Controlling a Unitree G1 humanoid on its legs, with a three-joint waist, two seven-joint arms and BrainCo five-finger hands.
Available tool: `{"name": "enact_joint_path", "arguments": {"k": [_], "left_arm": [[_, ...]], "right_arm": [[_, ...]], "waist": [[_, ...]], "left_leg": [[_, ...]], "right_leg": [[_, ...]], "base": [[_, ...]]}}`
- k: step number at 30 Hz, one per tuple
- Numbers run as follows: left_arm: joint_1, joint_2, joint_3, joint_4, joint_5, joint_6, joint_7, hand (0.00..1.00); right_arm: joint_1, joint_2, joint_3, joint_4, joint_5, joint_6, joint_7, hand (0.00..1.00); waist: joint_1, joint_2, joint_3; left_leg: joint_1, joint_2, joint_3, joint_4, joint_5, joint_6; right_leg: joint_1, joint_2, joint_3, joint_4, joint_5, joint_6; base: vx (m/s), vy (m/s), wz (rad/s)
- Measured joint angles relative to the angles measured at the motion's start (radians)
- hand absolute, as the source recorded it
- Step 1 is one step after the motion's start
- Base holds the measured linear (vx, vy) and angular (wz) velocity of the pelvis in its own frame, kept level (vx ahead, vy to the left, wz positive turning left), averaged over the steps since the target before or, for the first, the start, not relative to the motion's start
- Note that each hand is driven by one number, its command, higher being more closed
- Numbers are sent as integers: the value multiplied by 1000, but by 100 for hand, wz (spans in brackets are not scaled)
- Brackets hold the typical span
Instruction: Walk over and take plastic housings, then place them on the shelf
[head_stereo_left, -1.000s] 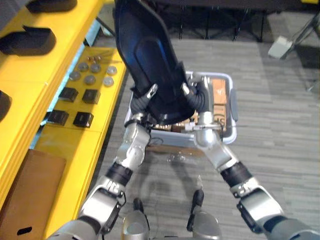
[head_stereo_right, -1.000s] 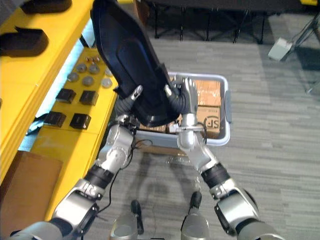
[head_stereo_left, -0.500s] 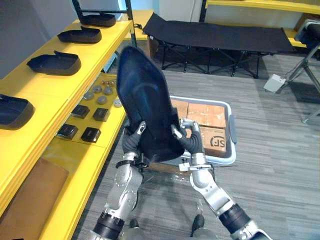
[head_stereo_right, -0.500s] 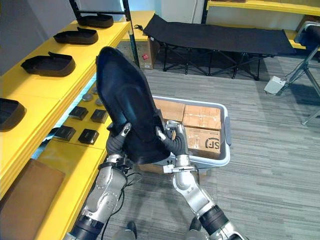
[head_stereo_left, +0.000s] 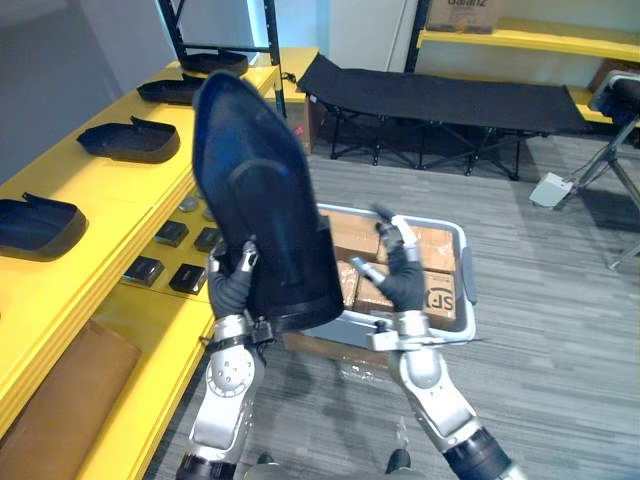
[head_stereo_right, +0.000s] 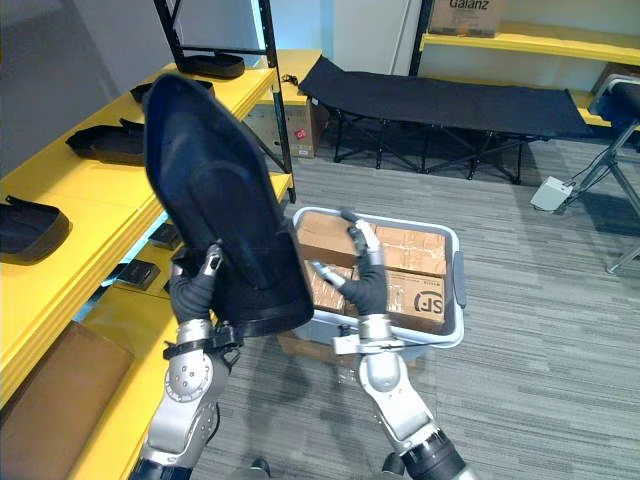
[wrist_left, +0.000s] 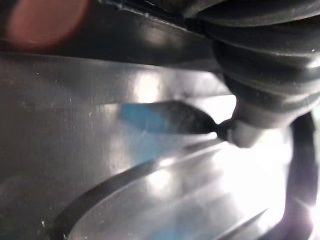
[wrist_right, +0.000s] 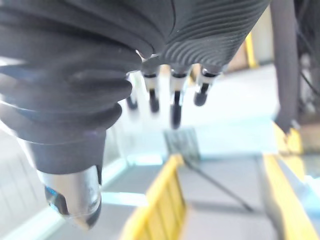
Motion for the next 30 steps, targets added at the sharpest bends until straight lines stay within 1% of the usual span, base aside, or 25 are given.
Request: {"name": "enact_joint_path", "arguments": {"k": [2,3,5,6,7,8,9,11,14,15,16,18,19,21,22,23,24,25,27,28,29,30], "left_arm": [[21,-1,30,0,38,0,39,100],[37,-3,50,-4,70,-1,70,100],[57,-5,77,-17,105,-11,101,100],[66,-5,97,-20,121,-30,117,100],[72,-6,104,-25,121,-35,124,100],[82,-10,118,-40,120,-42,135,100],[92,-18,127,-56,117,-55,136,100],[94,-31,128,-62,99,-89,126,100],[114,-52,116,-96,20,-136,83,100],[119,-53,110,-100,-8,-155,61,100],[122,-53,110,-105,-18,-163,49,100],[129,-53,112,-106,-22,-175,48,100],[130,-53,113,-107,-33,-178,48,100],[131,-57,120,-122,-55,-179,48,100],[133,-62,123,-133,-56,-179,48,100],[148,-74,133,-161,-56,-179,50,100],[173,-89,151,-195,-53,-178,56,100],[188,-94,166,-212,-51,-176,60,100],[232,-111,236,-258,-47,-169,75,100],[257,-126,283,-282,-41,-159,87,100],[268,-130,305,-293,-38,-153,90,100],[294,-135,352,-304,-37,-151,90,100]], "right_arm": [[53,0,-73,-22,52,-10,30,0],[91,1,-122,-27,83,-25,51,0],[140,3,-176,-37,115,-30,73,0],[188,9,-209,-54,123,-30,98,0],[204,11,-220,-59,134,-30,109,0],[228,17,-237,-59,157,-31,131,0],[255,24,-252,-59,172,-30,147,0],[282,40,-270,-57,179,-27,157,0],[288,67,-269,-16,161,-20,148,0],[287,77,-269,29,148,-19,138,0],[282,86,-270,72,148,-19,135,0],[274,98,-270,111,151,-18,137,0],[262,103,-268,124,151,-8,137,0],[206,106,-257,165,150,47,137,0],[193,106,-252,178,151,60,137,0],[175,105,-233,201,151,82,139,0],[167,105,-210,214,151,115,160,0],[163,105,-192,224,151,129,171,0],[152,105,-130,236,150,168,209,0],[141,105,-102,240,149,178,226,0],[133,105,-88,244,149,179,229,0],[112,106,-64,257,147,182,239,0]], "waist": [[-3,2,-3],[-6,1,-15],[-22,2,-18],[-31,4,-20],[-32,5,-22],[-44,5,-22],[-54,5,-22],[-56,6,-22],[-56,6,-23],[-56,7,-25],[-56,8,-25],[-54,12,-27],[-52,12,-27],[-50,12,-28],[-48,12,-28],[-34,12,-28],[-21,14,-28],[-14,14,-28],[20,14,-27],[44,14,-27],[56,13,-27],[74,9,-27]], "left_leg": [[7,0,8,-1,-6,0],[6,0,27,-2,-8,1],[6,0,33,-2,-11,-1],[7,0,42,-3,-12,-2],[7,0,51,-3,-14,-2],[7,0,55,-2,-15,-2],[8,0,56,-1,-18,-3],[11,0,63,2,-23,-2],[21,0,82,3,-30,-1],[22,-1,83,3,-32,0],[22,-2,82,2,-34,0],[21,-3,79,3,-35,1],[21,-3,75,3,-36,1],[7,-5,52,5,-36,1],[2,-6,40,7,-36,2],[-6,-7,19,8,-35,3],[-14,-7,-9,11,-35,3],[-17,-8,-26,12,-35,3],[-35,-12,-87,21,-35,3],[-50,-19,-123,26,-34,4],[-55,-22,-141,25,-33,6],[-68,-30,-176,27,-31,8]], "right_leg": [[-2,1,14,0,-5,6],[-14,1,26,0,-6,6],[-20,1,36,0,-6,6],[-27,2,46,0,-6,6],[-33,3,52,0,-5,6],[-35,3,57,0,-4,7],[-35,3,59,0,-3,8],[-36,3,70,0,-2,8],[-40,3,84,0,-2,9],[-39,2,84,0,-2,9],[-39,2,83,0,-2,9],[-37,0,78,0,-3,10],[-33,0,75,0,-3,10],[-25,-4,51,0,-4,11],[-23,-5,41,0,-5,12],[-16,-8,20,0,-8,15],[-2,-9,-6,0,-13,17],[7,-9,-20,0,-14,18],[40,-15,-82,0,-26,26],[55,-19,-119,1,-33,30],[63,-21,-135,1,-35,32],[79,-25,-165,1,-44,42]], "base": [[-7,18,-23],[-2,21,-26],[8,22,-20],[10,22,-17],[12,19,-22],[22,20,-15],[19,16,-10],[20,23,-10],[17,24,-17],[0,0,0],[0,0,0],[18,24,5],[16,22,13],[-4,12,26],[0,8,43],[4,9,57],[34,8,61],[32,3,62],[33,2,84],[24,6,92],[21,14,90],[24,10,69]]}}
